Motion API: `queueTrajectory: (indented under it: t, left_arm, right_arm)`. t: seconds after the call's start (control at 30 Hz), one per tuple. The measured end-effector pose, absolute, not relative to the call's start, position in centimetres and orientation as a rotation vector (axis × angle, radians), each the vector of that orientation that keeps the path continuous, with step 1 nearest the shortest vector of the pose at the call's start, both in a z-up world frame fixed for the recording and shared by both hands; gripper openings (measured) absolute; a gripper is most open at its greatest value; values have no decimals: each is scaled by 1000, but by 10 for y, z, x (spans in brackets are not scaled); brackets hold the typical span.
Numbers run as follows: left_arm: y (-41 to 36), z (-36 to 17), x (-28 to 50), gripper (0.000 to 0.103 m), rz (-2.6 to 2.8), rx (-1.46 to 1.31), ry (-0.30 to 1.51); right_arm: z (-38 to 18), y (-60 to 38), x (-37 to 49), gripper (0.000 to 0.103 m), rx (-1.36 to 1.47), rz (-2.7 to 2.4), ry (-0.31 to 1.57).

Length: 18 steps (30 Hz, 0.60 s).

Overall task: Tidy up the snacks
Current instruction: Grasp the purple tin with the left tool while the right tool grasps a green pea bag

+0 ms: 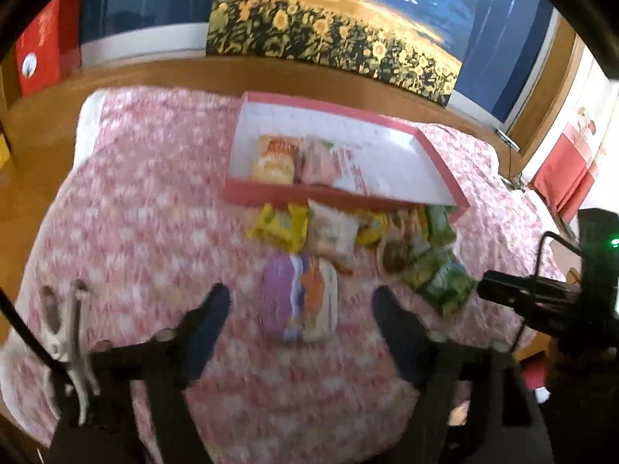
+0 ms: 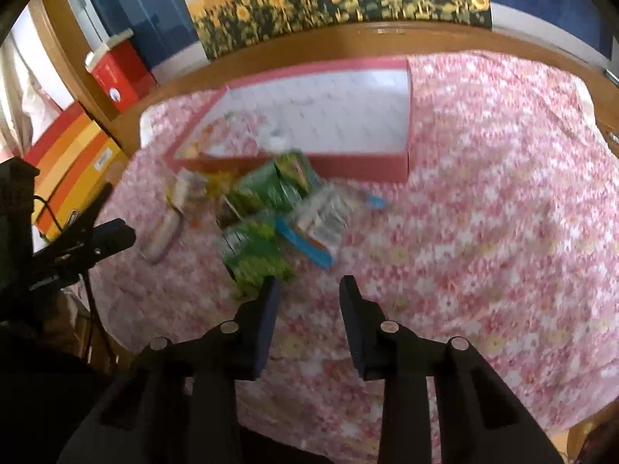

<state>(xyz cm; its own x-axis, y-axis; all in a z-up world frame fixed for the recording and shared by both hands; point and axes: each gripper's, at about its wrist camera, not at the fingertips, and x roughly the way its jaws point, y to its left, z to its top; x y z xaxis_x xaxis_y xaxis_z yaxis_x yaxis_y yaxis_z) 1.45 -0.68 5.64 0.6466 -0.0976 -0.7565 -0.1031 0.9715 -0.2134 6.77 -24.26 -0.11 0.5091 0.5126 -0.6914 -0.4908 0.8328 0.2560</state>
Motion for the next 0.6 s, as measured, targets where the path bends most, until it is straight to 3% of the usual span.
queueTrajectory:
  t: [0.07, 0.13, 0.3, 0.57, 0.6]
  left_arm:
    - [-7, 46, 28, 80, -11, -228, 933]
    - [-8, 35, 37, 50, -26, -224, 1004]
    - [-18, 34, 36, 52, -99, -192, 1016]
    - [-5, 36, 7, 52, -26, -217, 1031]
    - [-1, 37, 4, 52, -8, -231, 1031]
  right_arm:
    - [2, -244, 68, 34, 40, 600, 828]
    - [4, -243, 68, 35, 54, 599, 823]
    - [7, -236, 70, 59, 77, 675, 818]
    - [-6, -187, 77, 59, -70, 743, 831]
    - [-8, -185, 80, 50, -75, 737, 837]
